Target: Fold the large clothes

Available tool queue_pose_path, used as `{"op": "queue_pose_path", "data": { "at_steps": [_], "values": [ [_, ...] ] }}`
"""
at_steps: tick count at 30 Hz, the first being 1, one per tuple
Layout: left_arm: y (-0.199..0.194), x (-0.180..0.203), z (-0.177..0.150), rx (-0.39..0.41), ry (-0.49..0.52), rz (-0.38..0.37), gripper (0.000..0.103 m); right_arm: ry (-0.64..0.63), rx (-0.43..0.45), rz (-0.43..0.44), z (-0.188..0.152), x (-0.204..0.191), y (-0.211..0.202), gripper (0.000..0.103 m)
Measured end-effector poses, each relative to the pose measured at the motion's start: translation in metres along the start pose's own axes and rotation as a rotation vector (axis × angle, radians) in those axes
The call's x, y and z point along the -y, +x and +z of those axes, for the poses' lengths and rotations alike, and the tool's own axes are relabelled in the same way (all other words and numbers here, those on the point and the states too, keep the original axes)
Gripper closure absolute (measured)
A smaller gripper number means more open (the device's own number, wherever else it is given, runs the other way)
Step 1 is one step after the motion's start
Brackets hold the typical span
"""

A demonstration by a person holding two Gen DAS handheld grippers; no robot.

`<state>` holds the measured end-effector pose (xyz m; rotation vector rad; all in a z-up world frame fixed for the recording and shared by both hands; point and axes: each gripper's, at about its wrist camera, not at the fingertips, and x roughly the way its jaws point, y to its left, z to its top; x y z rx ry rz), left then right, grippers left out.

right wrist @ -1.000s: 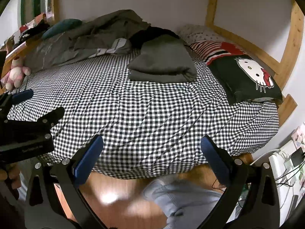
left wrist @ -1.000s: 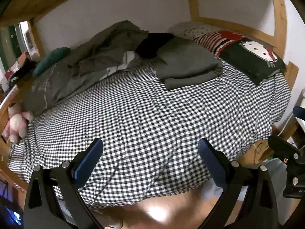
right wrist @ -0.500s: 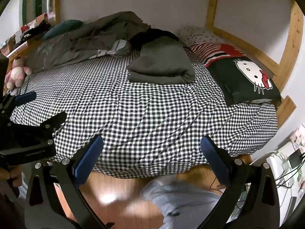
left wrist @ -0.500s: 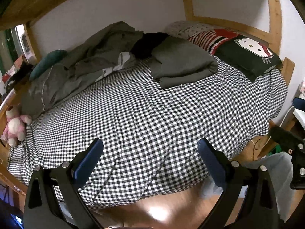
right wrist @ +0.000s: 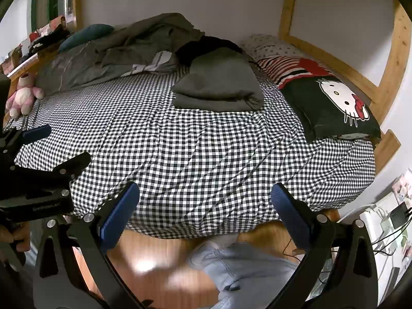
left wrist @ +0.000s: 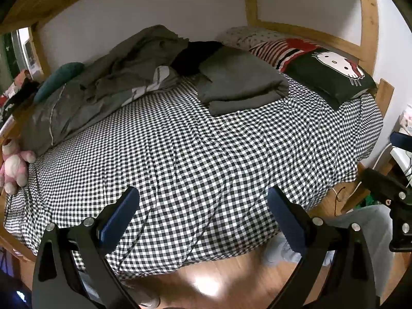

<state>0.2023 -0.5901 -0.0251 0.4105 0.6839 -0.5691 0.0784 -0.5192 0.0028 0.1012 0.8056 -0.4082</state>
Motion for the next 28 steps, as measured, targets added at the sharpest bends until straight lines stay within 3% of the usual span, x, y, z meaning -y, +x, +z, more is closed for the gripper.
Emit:
{"op": "queue_pose_path", "data": {
  "at_steps": [28],
  "values": [
    [-0.0043,0.0008,0.0042,0.002,-0.009,-0.017,0.005,-0.007,-0.004,0.005,-0.0001,-0.0007,-0.0006,0.003]
  ]
}}
